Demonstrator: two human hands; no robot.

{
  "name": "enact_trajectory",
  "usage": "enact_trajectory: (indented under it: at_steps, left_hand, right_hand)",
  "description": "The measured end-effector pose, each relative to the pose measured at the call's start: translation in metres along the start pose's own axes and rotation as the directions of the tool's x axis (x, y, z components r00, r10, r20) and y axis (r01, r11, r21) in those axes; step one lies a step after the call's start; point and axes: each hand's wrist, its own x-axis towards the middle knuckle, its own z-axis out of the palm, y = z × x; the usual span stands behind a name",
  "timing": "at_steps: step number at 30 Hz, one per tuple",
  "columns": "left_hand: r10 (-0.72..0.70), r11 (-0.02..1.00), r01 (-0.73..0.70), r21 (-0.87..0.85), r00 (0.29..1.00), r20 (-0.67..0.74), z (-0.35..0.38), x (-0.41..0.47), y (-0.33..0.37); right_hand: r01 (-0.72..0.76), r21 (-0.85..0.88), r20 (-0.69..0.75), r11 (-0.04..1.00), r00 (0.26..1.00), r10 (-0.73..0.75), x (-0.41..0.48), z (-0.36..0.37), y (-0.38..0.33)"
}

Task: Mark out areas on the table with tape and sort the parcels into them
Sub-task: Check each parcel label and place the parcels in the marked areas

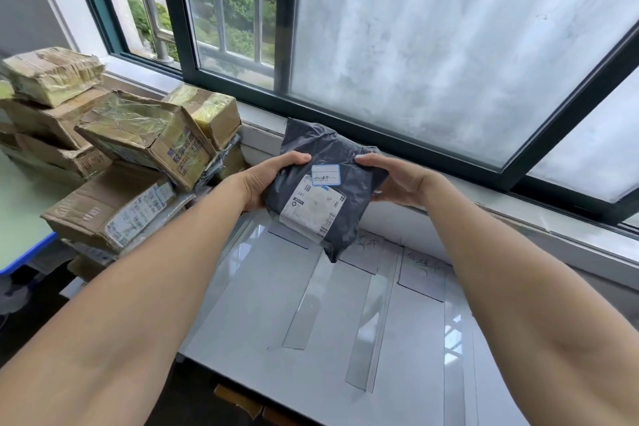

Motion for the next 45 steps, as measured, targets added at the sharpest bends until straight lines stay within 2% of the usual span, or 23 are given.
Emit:
enact_trajectory:
  at_steps: [10, 18, 23, 26, 28, 32, 38, 45]
  left_hand:
    - [-0.063, 0.995, 0.054, 0.089, 0.993, 0.1, 0.081, 0.056, -0.001]
    - [-0.091, 0.994, 0.08, 0.071, 0.981, 0.169, 0.136, 0.083, -0.015]
    - [-0.093, 0.995, 0.087, 0.048, 0.986, 0.136, 0.169, 0.094, -0.037]
    - [-0.069, 0.997, 0.065, 0.051, 0.994, 0.08, 0.192, 0.102, -0.055]
    - [-0.077, 0.996, 0.075, 0.048, 0.996, 0.043, 0.203, 0.109, -0.066]
    - [-0.177, 0.984, 0.176, 0.041, 0.984, 0.031, 0.221, 0.124, -0.091]
    - [-0.342, 0.94, 0.342, 0.019, 0.939, 0.027, 0.242, 0.147, -0.15]
    - [-0.492, 0.869, 0.494, 0.039, 0.869, -0.055, 0.257, 0.178, -0.204]
  right_hand:
    - [0.013, 0.076, -0.15, 0.997, 0.989, -0.001, -0.058, -0.075, 0.028]
    - [0.054, 0.162, -0.292, 0.985, 0.956, -0.004, -0.093, -0.109, 0.063]
    - [0.123, 0.325, -0.452, 0.938, 0.891, 0.039, -0.1, -0.111, 0.096]
    - [0.175, 0.456, -0.49, 0.873, 0.868, 0.082, -0.103, -0.11, 0.118]
    - [0.152, 0.468, -0.51, 0.871, 0.851, 0.125, -0.105, -0.111, 0.131]
    - [0.063, 0.499, -0.517, 0.864, 0.822, 0.238, -0.109, -0.116, 0.162]
    - [0.021, 0.526, -0.579, 0.85, 0.741, 0.34, -0.109, -0.134, 0.235]
    - [-0.03, 0.586, -0.589, 0.809, 0.67, 0.452, -0.108, -0.148, 0.308]
